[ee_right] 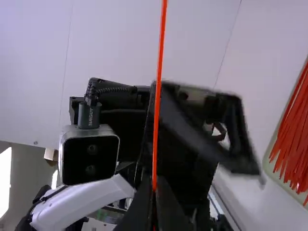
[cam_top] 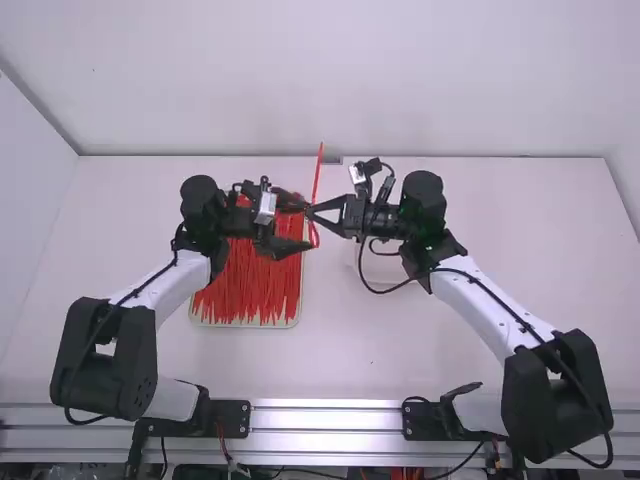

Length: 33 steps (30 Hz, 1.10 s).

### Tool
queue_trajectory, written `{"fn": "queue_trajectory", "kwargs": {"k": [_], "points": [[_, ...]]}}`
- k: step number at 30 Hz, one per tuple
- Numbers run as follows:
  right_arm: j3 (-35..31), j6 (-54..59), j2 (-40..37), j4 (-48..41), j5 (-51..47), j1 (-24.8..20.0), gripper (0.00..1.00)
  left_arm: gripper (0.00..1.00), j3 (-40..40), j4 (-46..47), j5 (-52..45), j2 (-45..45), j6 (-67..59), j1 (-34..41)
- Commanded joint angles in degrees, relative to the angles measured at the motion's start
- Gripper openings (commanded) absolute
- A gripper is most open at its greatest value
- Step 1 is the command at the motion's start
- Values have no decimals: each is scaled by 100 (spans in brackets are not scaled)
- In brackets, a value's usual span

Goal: Fasten the cable tie

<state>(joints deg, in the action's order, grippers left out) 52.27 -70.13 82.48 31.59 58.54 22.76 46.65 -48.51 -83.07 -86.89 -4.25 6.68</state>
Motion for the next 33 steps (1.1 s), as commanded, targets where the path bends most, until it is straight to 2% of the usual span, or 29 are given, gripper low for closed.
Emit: {"fn": "queue_trajectory", "kwargs": {"k": [1,4,12,25,33], "points": [[133,57,-44,61,-164,-33,0,99,-7,2,-94,57,15,2],[136,144,-44,50,-363,-79,0,99,-7,35,424,57,472,2],[133,144,-44,48,-457,-470,0,99,-7,627,1386,57,492,2],[133,726,-44,-605,-562,-1169,0,99,-7,1276,1504,57,925,-341],[133,1331,-39,-1740,-2280,-1274,0,99,-7,2087,1609,57,918,-608]]}}
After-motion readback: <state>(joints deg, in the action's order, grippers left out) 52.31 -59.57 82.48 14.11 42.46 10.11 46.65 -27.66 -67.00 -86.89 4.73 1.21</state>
